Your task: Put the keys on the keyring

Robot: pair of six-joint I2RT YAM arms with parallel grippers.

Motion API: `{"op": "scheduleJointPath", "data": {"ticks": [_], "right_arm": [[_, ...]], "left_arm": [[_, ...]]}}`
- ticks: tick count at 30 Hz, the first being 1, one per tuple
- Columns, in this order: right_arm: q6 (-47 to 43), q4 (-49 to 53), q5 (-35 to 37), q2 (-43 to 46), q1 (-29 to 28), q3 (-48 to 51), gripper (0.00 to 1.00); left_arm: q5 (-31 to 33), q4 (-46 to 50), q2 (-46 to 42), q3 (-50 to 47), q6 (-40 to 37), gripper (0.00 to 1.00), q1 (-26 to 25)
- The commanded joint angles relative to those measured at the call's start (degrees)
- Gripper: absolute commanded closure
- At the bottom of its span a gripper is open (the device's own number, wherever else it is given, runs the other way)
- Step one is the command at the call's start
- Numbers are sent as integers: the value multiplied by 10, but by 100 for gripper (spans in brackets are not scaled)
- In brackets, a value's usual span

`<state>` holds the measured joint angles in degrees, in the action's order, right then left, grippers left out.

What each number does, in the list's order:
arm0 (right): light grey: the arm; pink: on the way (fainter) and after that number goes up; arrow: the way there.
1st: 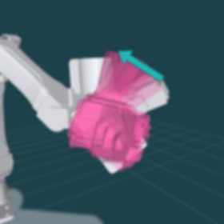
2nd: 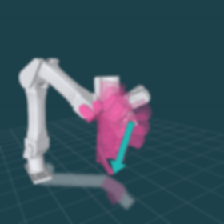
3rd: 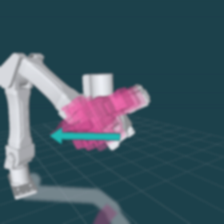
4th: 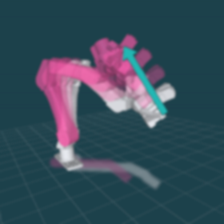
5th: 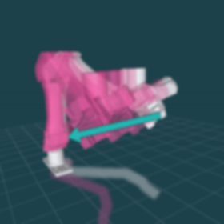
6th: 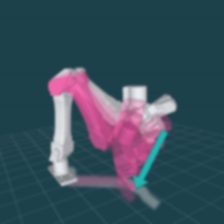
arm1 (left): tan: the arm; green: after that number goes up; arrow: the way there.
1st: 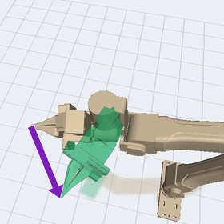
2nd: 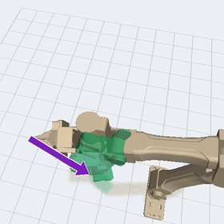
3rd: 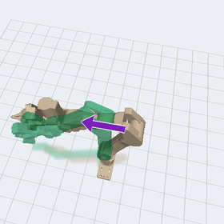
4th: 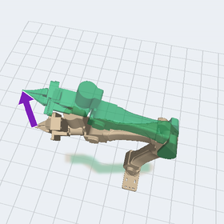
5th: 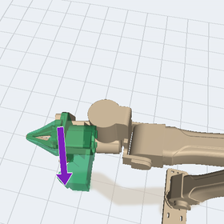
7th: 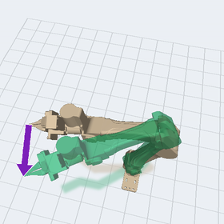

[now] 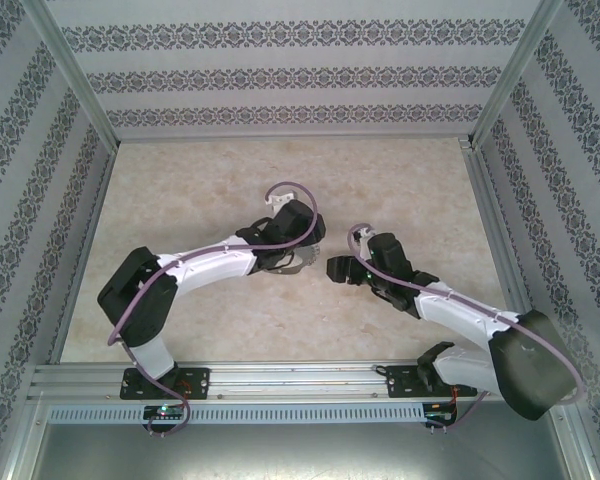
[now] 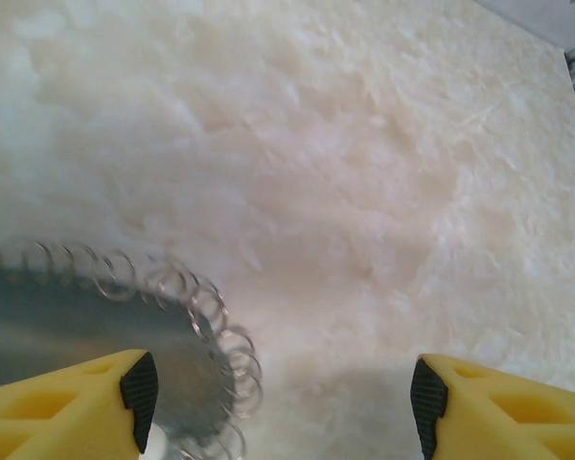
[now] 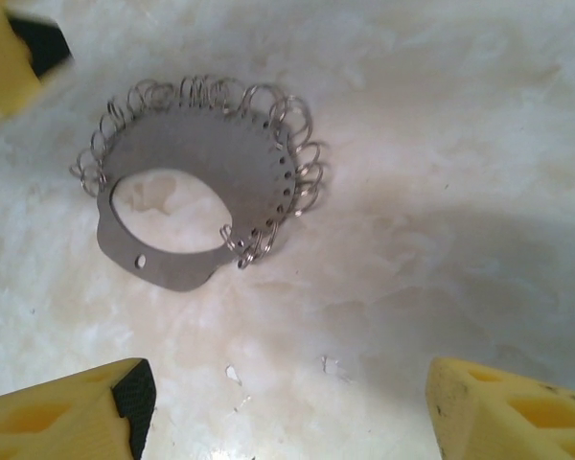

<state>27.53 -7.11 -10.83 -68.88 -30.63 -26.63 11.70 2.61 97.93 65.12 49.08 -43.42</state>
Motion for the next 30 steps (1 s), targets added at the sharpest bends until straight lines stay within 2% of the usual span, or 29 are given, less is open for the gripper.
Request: {"op": "scheduleJointPath", "data": {"ticks": [1, 5, 8, 9, 12, 17, 24, 30], "right_arm": [[-30, 11, -25, -28, -6, -35, 30], [-74, 31, -46, -70, -13, -75, 38], [-100, 59, -45, -103, -21, -108, 44], [-102, 62, -44, -109, -22, -114, 44], [-87, 60, -8, -111, -22, -108, 42], [-56, 59, 28, -111, -12, -105, 36], [11, 75, 20, -126, 26, -114, 34], [52, 47, -48, -145, 33, -117, 35]], "left_arm": [[-27, -27, -26, -30, -95, 28, 36], [-108, -52, -49, -65, -149, 26, 79], [-204, -51, -49, -65, -205, 27, 109], [-239, -33, -45, -54, -232, 27, 117], [-291, 49, -30, -10, -318, 28, 120], [-355, 97, -7, 11, -392, 27, 120], [-371, 66, 1, -28, -445, 28, 120], [-355, 51, 16, -36, -443, 28, 120]]}}
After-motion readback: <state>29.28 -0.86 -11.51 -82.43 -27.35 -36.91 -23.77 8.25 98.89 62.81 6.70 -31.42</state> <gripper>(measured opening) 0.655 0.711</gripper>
